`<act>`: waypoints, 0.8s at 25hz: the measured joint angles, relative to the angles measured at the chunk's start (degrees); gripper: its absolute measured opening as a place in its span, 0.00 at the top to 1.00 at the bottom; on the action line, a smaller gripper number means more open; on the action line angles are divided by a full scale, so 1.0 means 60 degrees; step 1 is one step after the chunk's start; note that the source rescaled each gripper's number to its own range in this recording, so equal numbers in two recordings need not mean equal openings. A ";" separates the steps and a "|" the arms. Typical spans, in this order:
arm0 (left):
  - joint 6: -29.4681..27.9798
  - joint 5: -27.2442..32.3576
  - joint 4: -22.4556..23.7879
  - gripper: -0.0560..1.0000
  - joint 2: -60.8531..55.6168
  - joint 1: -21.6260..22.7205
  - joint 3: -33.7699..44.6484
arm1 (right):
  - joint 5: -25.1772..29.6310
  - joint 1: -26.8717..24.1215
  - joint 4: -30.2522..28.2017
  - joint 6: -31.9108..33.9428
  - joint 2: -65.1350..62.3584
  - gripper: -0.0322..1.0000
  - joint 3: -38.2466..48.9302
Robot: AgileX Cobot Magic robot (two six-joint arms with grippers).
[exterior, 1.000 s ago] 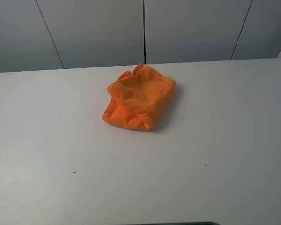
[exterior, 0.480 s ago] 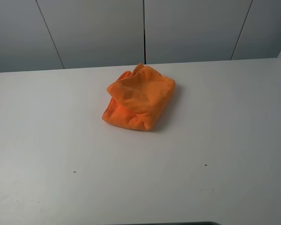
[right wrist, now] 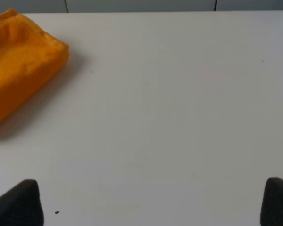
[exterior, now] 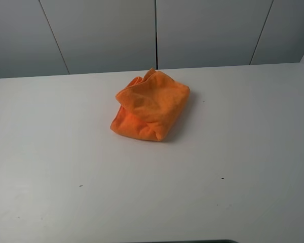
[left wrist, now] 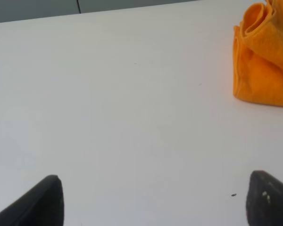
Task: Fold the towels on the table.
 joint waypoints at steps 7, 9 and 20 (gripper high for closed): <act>0.0000 0.0000 0.0000 0.00 -0.0095 0.0315 0.0000 | -0.0072 0.0000 0.0000 -0.0086 -0.0520 0.00 0.0000; 0.0000 0.0000 0.0000 0.00 -0.0219 0.0553 0.0007 | -0.0072 0.0000 0.0000 -0.0086 -0.0522 0.00 0.0000; -0.0017 0.0000 0.0000 0.00 -0.0287 0.0849 0.0007 | -0.0038 0.0000 -0.0018 -0.0069 -0.0541 0.00 0.0000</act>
